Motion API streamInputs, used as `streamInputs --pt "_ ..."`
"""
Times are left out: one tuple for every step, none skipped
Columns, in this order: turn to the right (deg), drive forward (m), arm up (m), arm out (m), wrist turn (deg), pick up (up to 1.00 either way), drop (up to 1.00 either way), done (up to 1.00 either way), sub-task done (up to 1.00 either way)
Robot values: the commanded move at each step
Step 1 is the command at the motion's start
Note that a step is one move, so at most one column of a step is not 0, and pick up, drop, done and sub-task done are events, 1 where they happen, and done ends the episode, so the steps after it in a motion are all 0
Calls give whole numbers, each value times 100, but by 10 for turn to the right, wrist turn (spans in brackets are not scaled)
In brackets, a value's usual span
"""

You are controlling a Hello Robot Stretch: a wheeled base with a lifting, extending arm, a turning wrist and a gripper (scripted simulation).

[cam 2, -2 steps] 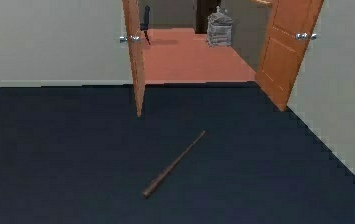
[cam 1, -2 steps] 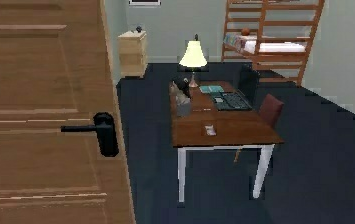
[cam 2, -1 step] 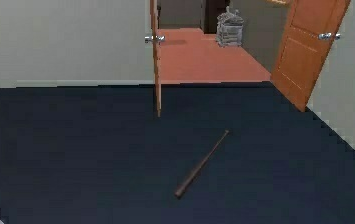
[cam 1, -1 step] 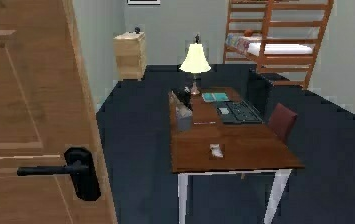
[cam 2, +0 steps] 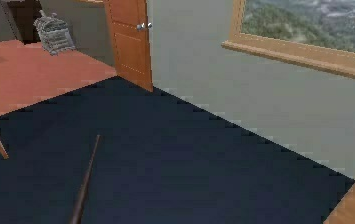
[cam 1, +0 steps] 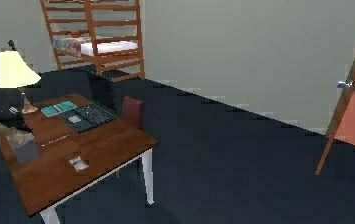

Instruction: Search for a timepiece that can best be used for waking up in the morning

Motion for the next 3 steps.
streamInputs --pt "120 0 0 0 0 0 0 0 0" --pt "0 100 0 0 0 0 0 0 0" --pt "150 0 0 0 0 0 0 0 0"
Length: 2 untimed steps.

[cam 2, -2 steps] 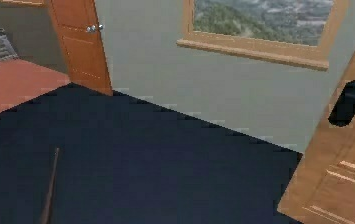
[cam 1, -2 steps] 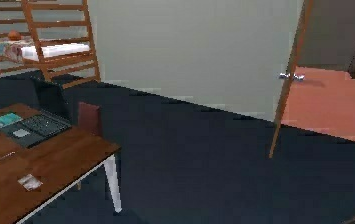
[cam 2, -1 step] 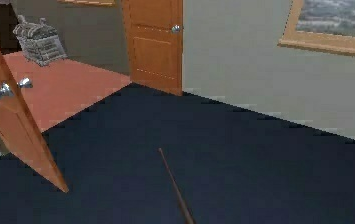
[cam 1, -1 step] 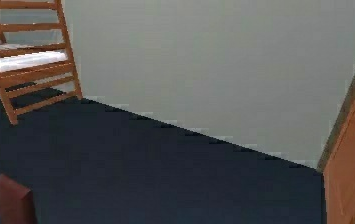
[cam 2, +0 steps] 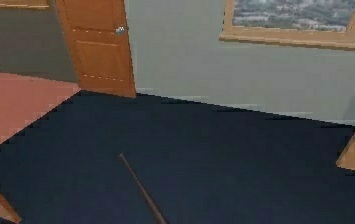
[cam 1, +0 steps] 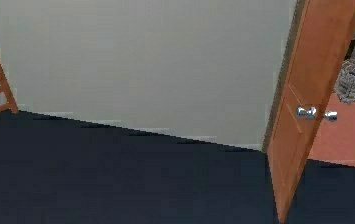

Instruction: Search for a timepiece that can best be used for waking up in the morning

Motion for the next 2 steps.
streamInputs --pt "30 0 0 0 0 0 0 0 0" --pt "0 15 0 0 0 0 0 0 0"
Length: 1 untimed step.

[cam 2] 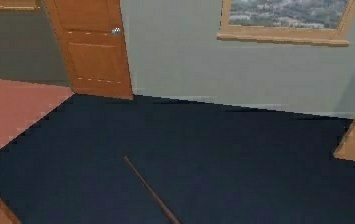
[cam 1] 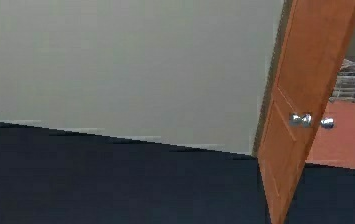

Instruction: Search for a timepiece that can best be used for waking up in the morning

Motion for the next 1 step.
streamInputs --pt "-150 0 0 0 0 0 0 0 0"
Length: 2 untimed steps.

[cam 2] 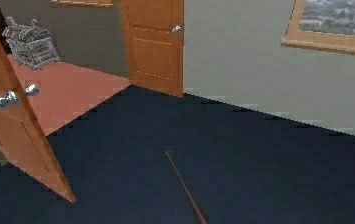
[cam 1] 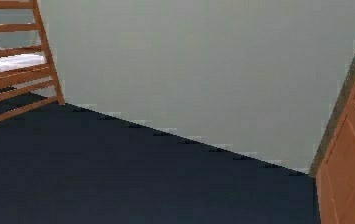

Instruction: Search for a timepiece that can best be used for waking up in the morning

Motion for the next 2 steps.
streamInputs --pt "0 100 0 0 0 0 0 0 0" --pt "-240 0 0 0 0 0 0 0 0"
